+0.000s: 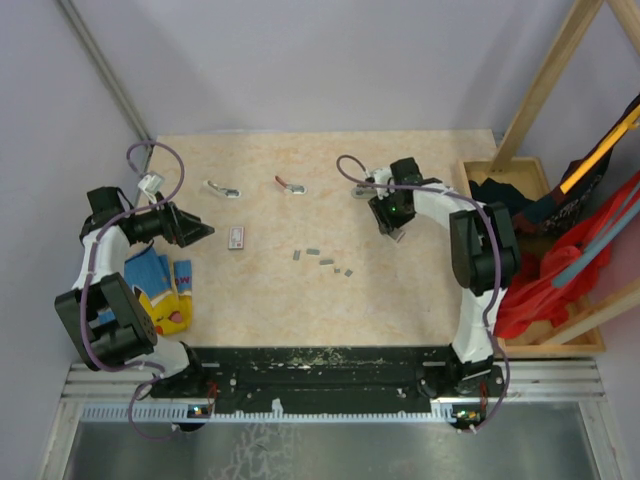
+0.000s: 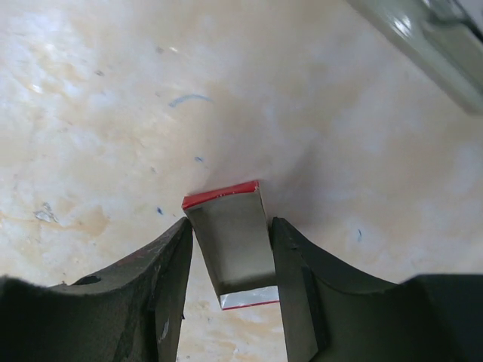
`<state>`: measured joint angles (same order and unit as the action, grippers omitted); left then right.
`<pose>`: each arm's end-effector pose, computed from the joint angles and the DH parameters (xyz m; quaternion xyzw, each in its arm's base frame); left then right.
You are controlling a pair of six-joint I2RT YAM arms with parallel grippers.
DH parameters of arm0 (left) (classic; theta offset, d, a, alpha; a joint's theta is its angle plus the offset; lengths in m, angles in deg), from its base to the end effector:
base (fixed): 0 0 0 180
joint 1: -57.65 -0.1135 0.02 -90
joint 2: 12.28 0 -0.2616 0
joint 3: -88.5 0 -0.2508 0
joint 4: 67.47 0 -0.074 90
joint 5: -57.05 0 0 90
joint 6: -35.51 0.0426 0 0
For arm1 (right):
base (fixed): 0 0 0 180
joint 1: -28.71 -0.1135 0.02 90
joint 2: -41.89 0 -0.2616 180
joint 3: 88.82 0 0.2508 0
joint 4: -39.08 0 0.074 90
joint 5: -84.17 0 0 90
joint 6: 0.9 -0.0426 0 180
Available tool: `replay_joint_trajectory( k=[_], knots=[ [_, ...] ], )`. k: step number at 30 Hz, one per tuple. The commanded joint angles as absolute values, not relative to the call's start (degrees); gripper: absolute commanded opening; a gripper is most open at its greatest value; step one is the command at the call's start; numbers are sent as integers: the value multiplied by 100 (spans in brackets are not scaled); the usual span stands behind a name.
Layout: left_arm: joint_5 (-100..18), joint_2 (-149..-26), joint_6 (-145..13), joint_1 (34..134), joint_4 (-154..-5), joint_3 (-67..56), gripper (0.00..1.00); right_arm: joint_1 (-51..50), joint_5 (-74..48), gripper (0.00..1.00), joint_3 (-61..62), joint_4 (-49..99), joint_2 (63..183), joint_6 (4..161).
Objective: Unload the staples from the stapler
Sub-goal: Move the staple box to the center of the board.
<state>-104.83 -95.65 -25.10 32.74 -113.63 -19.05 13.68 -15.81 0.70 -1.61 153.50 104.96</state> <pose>0.2742 0.0827 0.2526 0.1965 0.7694 -0.3962 0.4610 0.3861 0.1113 0.1593 -0.2776 0.9278 0.0828 0.2350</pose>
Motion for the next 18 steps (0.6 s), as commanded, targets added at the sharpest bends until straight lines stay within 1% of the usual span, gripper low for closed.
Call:
replay_joint_trajectory(
  k=[1, 12, 18],
  knots=[
    [-10688, -9507, -2404, 3234, -11389, -1921, 100, 1003, -2244, 46, 350, -494, 15731, 11400],
    [-10763, -9472, -2263, 3233, -11528, -1913, 100, 548, -2578, 46, 1205, -1438, 16273, 13112],
    [-10827, -9504, -2176, 3227, -11643, -1887, 100, 342, -2534, 46, 1270, -1780, 16303, 14027]
  ],
)
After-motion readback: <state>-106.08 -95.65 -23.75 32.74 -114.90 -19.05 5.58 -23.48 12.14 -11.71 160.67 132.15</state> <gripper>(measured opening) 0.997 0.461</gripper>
